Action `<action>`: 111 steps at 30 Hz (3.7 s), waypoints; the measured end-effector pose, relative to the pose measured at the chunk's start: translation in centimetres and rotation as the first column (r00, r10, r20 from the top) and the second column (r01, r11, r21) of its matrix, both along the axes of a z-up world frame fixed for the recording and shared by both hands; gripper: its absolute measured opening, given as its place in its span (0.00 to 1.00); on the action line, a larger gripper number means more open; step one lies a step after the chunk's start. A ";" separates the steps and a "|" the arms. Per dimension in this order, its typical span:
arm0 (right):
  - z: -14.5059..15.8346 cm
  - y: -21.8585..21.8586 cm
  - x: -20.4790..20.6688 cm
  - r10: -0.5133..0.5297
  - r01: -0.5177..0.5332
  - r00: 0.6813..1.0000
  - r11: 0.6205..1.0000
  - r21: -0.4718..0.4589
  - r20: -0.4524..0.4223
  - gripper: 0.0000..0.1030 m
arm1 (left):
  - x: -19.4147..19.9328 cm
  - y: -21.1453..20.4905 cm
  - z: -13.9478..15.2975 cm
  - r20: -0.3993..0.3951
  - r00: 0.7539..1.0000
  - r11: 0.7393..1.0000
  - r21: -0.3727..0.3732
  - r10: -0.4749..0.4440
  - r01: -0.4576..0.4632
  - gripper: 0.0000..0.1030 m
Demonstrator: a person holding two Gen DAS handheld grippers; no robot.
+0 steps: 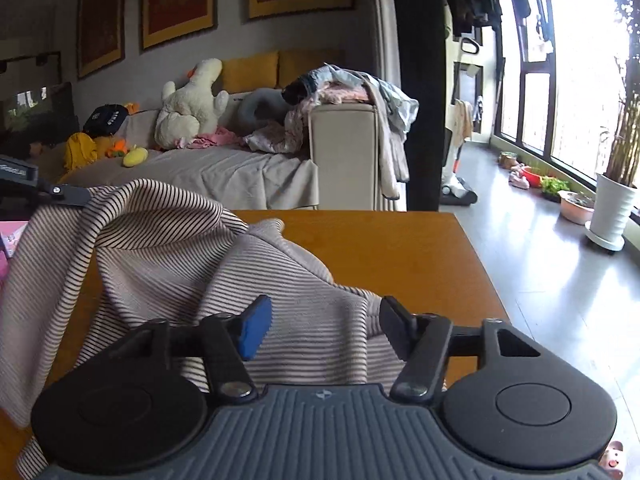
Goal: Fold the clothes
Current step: 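Grasp the sweater edge with the left tool while the right tool grasps the other edge, then lift the sweater with both tools and shake it open over the table, then lay the sweater flat on the table and open both tools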
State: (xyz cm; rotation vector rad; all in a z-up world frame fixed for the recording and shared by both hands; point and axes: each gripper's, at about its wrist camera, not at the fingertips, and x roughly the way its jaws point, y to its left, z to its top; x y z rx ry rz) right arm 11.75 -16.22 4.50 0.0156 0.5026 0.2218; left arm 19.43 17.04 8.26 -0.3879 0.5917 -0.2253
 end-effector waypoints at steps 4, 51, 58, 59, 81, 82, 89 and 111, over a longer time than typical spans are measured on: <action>-0.2 4.4 2.1 0.089 -0.091 0.995 0.994 -0.057 -0.037 0.66 | 2.5 2.3 -3.2 -0.123 0.990 0.998 0.019 0.067 -0.065 0.12; -5.2 0.9 7.2 0.150 -0.175 0.982 0.955 -0.240 -0.119 0.47 | 14.9 -5.2 -5.7 0.024 0.999 0.789 0.614 -0.048 0.023 0.03; -5.0 0.4 7.6 0.103 -0.135 0.984 0.964 -0.230 -0.146 0.56 | 15.0 -0.2 -5.4 0.000 0.998 0.829 0.556 0.067 -0.055 0.08; -4.9 0.5 7.5 0.103 -0.137 0.984 0.959 -0.248 -0.146 0.57 | 14.0 -0.3 -4.7 0.007 0.999 0.842 0.537 0.048 -0.045 0.11; -4.4 -1.8 -10.9 0.294 -0.334 0.942 0.804 -0.491 -0.161 0.60 | -13.1 -8.2 -4.5 -0.035 0.938 0.805 0.502 -0.345 0.315 0.92; -5.0 -1.7 -11.2 0.282 -0.313 0.949 0.803 -0.507 -0.140 0.60 | -14.0 -8.4 -4.7 -0.031 0.932 0.805 0.495 -0.361 0.328 0.92; 0.2 -2.0 -8.5 0.159 -0.121 0.983 0.936 -0.331 0.091 0.04 | -17.6 -11.1 -6.0 -0.034 0.889 0.765 0.495 -0.457 0.412 0.95; -5.3 -4.8 -9.9 -0.001 -0.002 1.000 0.949 -0.316 -0.008 0.16 | -14.3 -2.5 -6.8 -0.058 0.998 0.825 0.564 -0.005 0.037 0.96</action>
